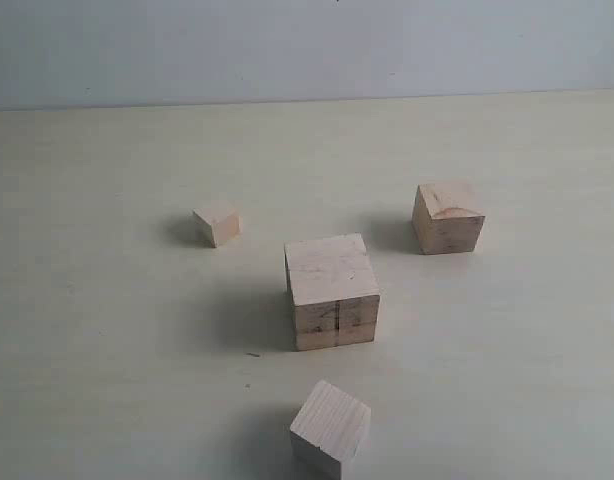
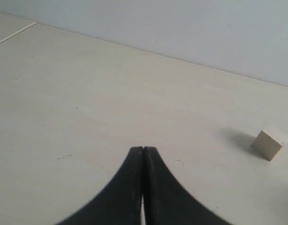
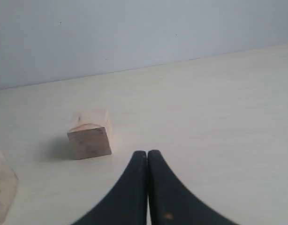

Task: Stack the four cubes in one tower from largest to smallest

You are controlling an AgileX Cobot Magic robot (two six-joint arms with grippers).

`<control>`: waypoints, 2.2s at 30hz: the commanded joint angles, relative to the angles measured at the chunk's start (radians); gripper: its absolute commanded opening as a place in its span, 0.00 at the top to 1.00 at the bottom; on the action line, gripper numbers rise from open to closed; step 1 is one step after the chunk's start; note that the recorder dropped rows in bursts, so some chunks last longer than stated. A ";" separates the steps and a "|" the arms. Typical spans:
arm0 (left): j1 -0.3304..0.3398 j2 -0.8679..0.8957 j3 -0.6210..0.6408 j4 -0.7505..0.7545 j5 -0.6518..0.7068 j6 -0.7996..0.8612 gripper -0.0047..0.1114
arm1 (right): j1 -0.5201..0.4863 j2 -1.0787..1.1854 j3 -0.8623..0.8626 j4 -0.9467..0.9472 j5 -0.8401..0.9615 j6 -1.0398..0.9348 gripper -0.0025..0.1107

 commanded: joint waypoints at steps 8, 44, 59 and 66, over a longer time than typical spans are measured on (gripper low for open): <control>-0.009 -0.006 -0.002 0.002 -0.007 0.002 0.96 | -0.002 0.003 -0.007 -0.310 -0.049 -0.192 0.98; -0.009 -0.006 -0.002 0.002 -0.006 0.006 0.96 | -0.002 1.361 -0.795 0.117 0.062 -0.017 0.98; -0.009 -0.006 -0.002 0.002 -0.006 0.006 0.96 | 0.416 1.462 -0.921 0.710 0.695 -0.694 0.98; -0.009 -0.006 -0.002 0.002 -0.006 0.006 0.96 | 0.565 1.569 -0.921 0.674 0.488 -0.664 0.98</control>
